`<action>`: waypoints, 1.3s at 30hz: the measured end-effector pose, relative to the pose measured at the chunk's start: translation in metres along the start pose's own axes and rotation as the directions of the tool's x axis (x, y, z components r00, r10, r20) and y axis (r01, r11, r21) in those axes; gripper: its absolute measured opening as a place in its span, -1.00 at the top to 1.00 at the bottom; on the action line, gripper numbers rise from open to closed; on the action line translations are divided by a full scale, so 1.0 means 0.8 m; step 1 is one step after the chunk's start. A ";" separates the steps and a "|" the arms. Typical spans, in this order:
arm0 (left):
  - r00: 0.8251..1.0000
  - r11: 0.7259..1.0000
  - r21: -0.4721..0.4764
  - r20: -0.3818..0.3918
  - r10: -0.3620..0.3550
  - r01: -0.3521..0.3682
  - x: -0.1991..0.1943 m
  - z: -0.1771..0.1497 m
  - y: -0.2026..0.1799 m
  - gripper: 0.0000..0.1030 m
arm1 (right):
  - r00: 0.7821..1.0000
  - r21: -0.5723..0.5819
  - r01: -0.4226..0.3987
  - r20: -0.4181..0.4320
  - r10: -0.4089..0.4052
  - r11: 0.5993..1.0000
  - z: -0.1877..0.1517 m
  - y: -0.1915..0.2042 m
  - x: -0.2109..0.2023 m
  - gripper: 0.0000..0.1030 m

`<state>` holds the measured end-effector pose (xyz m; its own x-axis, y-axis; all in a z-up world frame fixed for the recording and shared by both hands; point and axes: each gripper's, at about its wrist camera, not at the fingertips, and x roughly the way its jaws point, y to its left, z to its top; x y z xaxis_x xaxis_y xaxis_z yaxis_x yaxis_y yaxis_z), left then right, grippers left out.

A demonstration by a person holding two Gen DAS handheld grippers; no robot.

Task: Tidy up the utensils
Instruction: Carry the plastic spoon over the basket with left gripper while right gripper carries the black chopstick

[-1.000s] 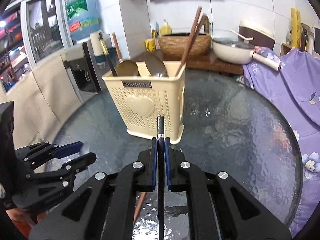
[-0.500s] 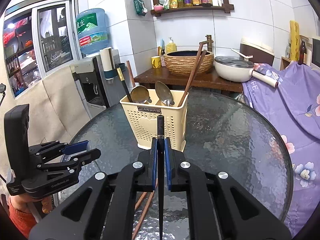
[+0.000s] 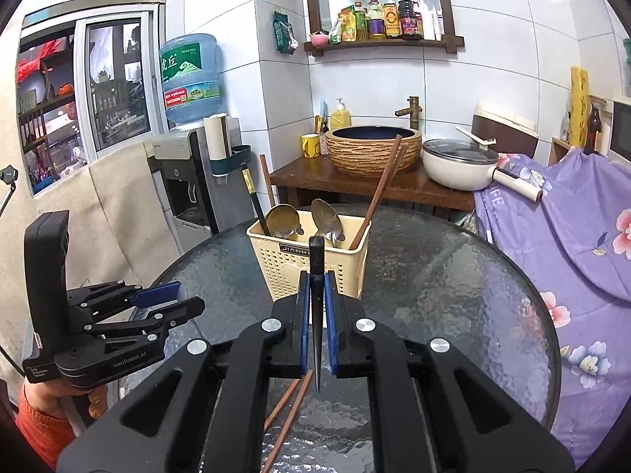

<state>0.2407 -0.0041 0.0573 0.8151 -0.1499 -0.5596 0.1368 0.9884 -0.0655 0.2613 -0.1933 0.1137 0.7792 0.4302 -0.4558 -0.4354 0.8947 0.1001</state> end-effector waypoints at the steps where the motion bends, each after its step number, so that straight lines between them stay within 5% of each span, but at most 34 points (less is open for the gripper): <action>1: 1.000 1.000 0.000 0.003 0.002 -0.002 0.001 0.001 0.000 0.32 | 1.000 -0.005 0.001 0.000 -0.001 1.000 0.001 0.001 0.001 0.85; 15: 1.000 1.000 0.003 0.011 -0.014 0.014 0.002 0.024 0.012 0.32 | 1.000 -0.067 -0.004 -0.012 0.003 0.998 0.035 0.002 0.009 0.85; 26: 0.987 0.999 -0.018 0.152 0.046 -0.044 -0.021 0.141 0.031 0.32 | 0.992 -0.005 -0.091 0.089 0.091 0.996 0.135 -0.014 -0.020 0.85; 32: 0.974 0.993 -0.026 0.192 0.116 -0.114 -0.010 0.211 0.033 0.32 | 0.984 0.018 -0.052 0.172 0.048 0.999 0.202 -0.013 -0.024 0.85; 39: 0.965 0.981 -0.002 0.178 0.191 -0.193 0.038 0.221 0.026 0.32 | 0.985 0.030 0.013 0.170 -0.018 0.999 0.220 -0.015 0.016 0.85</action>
<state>0.3677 0.0083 0.1851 0.9132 0.0396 -0.4056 -0.0244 0.9988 0.0426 0.3556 -0.1776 0.2625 0.8525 0.4280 -0.3002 -0.4111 0.9036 0.1206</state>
